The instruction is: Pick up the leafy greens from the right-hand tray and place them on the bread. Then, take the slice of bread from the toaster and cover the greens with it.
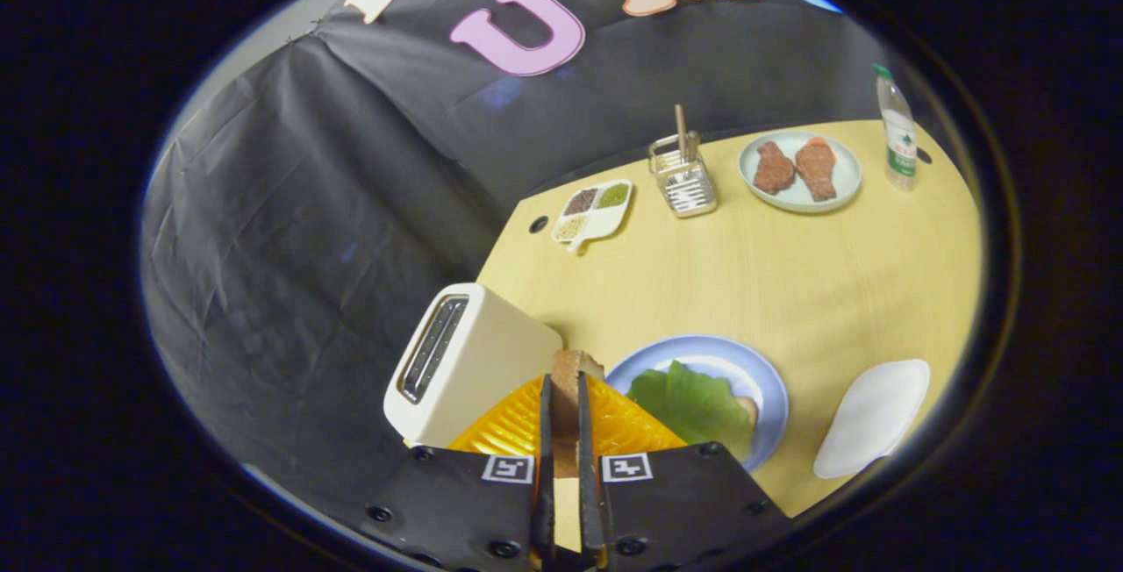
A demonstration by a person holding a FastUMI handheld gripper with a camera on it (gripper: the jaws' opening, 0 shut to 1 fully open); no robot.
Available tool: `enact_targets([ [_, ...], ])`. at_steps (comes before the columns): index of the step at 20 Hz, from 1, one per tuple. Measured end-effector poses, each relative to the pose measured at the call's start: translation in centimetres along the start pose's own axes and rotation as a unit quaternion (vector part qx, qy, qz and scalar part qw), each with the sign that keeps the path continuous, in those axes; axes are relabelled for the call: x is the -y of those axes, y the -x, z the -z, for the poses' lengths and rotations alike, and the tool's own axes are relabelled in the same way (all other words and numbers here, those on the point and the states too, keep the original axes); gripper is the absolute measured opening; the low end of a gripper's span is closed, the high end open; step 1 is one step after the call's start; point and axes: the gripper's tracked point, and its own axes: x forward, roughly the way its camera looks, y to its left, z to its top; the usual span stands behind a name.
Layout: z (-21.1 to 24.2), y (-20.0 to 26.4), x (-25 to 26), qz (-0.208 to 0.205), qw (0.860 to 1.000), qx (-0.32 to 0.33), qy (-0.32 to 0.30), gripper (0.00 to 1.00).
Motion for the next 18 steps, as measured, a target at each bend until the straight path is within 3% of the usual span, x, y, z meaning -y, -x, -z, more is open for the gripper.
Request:
enact_targets([
  [16,2.8,-0.2,9.5,0.062,0.997,-0.033,-0.042,0.14],
  [18,3.4,0.1,10.7,0.073,0.996,-0.04,-0.038,0.19],
])
